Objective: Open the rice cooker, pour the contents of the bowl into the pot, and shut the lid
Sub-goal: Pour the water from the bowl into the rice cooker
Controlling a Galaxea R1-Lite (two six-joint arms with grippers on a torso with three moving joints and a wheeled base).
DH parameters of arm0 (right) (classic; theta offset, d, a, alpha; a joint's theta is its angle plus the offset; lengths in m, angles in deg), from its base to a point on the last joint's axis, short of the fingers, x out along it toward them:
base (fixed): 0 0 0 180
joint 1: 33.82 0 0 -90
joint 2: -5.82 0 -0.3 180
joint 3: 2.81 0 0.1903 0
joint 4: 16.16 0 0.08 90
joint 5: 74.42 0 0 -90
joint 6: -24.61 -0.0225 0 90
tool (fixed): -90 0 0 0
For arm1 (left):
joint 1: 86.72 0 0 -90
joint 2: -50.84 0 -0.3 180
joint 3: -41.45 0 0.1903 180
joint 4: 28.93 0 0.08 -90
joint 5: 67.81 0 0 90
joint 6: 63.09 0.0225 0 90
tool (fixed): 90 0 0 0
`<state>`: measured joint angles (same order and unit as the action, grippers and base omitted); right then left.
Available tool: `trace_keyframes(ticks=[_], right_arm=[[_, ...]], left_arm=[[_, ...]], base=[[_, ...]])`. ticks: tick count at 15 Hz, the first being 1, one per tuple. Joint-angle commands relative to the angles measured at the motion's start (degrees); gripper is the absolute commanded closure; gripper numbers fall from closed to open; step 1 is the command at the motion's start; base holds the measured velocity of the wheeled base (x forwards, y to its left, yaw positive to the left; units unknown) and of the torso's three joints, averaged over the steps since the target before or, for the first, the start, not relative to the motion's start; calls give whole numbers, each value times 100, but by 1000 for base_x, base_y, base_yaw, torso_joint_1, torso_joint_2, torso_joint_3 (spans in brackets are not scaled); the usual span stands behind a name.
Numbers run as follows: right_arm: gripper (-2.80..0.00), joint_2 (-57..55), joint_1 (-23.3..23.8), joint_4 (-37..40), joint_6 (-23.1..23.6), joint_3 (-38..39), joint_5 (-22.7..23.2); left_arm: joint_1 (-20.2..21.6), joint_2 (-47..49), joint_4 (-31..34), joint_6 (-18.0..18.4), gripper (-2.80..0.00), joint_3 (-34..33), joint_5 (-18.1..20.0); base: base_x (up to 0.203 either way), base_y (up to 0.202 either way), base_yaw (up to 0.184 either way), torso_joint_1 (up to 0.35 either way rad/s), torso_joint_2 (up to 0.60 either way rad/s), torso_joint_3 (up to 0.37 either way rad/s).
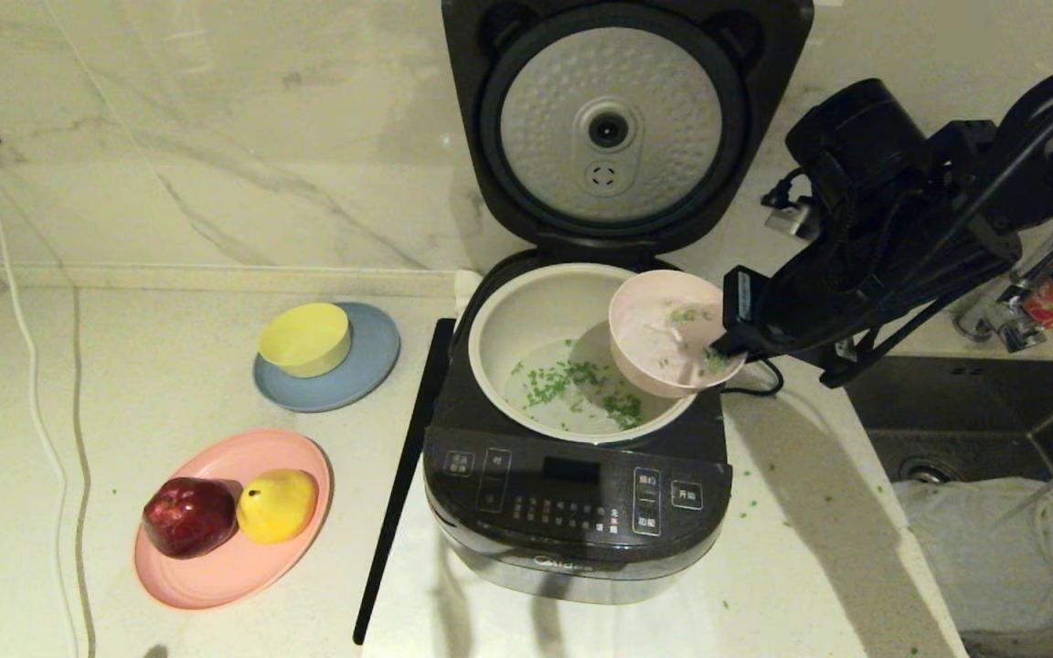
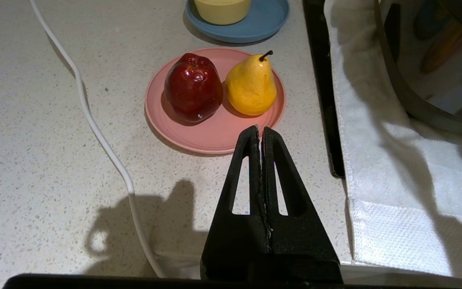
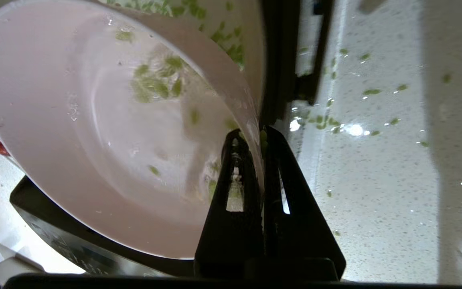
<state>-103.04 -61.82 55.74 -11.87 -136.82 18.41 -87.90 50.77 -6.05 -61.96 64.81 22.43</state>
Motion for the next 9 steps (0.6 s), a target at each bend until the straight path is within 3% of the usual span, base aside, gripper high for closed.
trace_keyframes(ticks=[1, 4, 9], right_arm=[[0, -120, -121, -14, -79, -1, -2], [0, -223, -281, -28, -87, 1, -282], [0, -258, -478, -45, -97, -28, -353]], left_arm=[[-2, -1, -4, 2, 0, -53, 2], [4, -1, -4, 2, 0, -53, 2], [4, -1, -4, 2, 0, -53, 2]], base=[[0, 0, 0, 0, 0, 0], [0, 0, 0, 0, 0, 0], [0, 0, 0, 0, 0, 0]])
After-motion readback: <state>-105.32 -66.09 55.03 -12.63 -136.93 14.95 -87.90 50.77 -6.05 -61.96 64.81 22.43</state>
